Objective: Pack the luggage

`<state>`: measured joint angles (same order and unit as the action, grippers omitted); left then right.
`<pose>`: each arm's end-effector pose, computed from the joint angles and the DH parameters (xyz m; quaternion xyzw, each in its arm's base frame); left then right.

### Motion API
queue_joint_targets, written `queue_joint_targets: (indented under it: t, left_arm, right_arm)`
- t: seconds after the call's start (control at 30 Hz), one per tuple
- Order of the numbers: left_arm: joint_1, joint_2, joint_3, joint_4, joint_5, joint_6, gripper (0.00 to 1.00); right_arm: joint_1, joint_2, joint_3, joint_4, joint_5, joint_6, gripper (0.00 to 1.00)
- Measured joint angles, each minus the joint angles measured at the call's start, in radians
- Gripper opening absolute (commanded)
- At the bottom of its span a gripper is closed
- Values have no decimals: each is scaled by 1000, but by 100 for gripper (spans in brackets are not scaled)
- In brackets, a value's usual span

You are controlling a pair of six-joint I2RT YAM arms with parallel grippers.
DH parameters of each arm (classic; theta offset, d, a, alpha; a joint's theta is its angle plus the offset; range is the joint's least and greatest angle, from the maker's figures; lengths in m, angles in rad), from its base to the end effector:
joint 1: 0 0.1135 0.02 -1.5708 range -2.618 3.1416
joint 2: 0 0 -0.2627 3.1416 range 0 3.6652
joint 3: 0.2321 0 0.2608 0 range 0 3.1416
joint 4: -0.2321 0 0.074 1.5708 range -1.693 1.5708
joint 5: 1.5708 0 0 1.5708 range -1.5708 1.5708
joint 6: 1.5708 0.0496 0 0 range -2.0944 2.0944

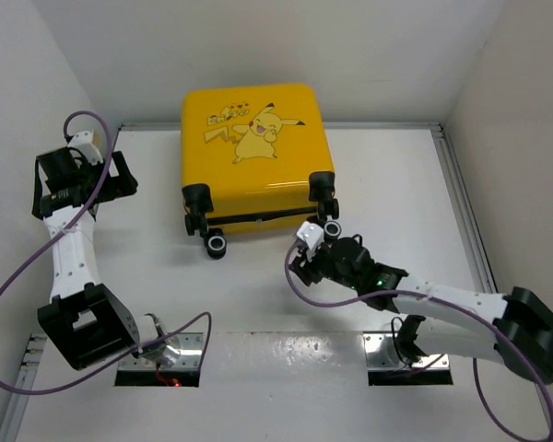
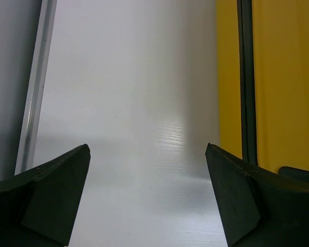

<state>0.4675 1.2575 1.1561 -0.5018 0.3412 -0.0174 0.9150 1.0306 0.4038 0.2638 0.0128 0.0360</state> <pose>0.2727 0.1190 0.3289 -0.1328 0.8658 -0.0442 0.4804 0.1476 0.1908 0.1946 -0.3469 0.7464 0.2553 0.5073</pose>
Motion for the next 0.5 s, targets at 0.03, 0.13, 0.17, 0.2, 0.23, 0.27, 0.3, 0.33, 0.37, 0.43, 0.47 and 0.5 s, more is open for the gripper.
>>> queue_joint_targets:
  t: [0.03, 0.13, 0.17, 0.2, 0.23, 0.27, 0.3, 0.33, 0.37, 0.43, 0.47, 0.5]
  left_arm:
    - [3, -4, 0, -5, 3, -3, 100]
    - [6, -32, -6, -8, 9, -14, 100]
    - [6, -46, -13, -6, 8, -19, 100]
    - [6, -59, -21, -6, 8, -21, 100]
    - [6, -71, -29, -6, 7, -25, 100]
    - [6, -80, -38, -7, 5, -29, 100]
    - [6, -87, -46, -6, 4, -33, 100]
    - [6, -90, -53, -7, 3, -40, 100]
    - [6, -91, -59, -7, 2, -45, 100]
    - [7, -91, -71, -7, -2, -52, 100]
    - [7, -91, -77, -7, -4, -54, 100]
    - [7, -91, -80, -7, -6, -56, 100]
  right_arm:
    - [16, 35, 5, 22, 26, 23, 42]
    - [35, 134, 18, 125, 115, 115, 38]
    - [46, 163, 11, 190, 153, 139, 38]
    - [63, 187, -3, 257, 189, 153, 40]
    - [90, 216, -16, 320, 227, 164, 43]
    - [119, 257, -21, 380, 266, 177, 43]
    - [139, 297, -21, 422, 300, 192, 43]
    - [159, 338, -19, 469, 347, 217, 43]
    - [169, 373, -11, 478, 360, 229, 41]
    - [169, 443, 28, 481, 420, 289, 41]
    - [167, 476, 62, 476, 451, 327, 40]
    - [164, 498, 90, 476, 473, 355, 40]
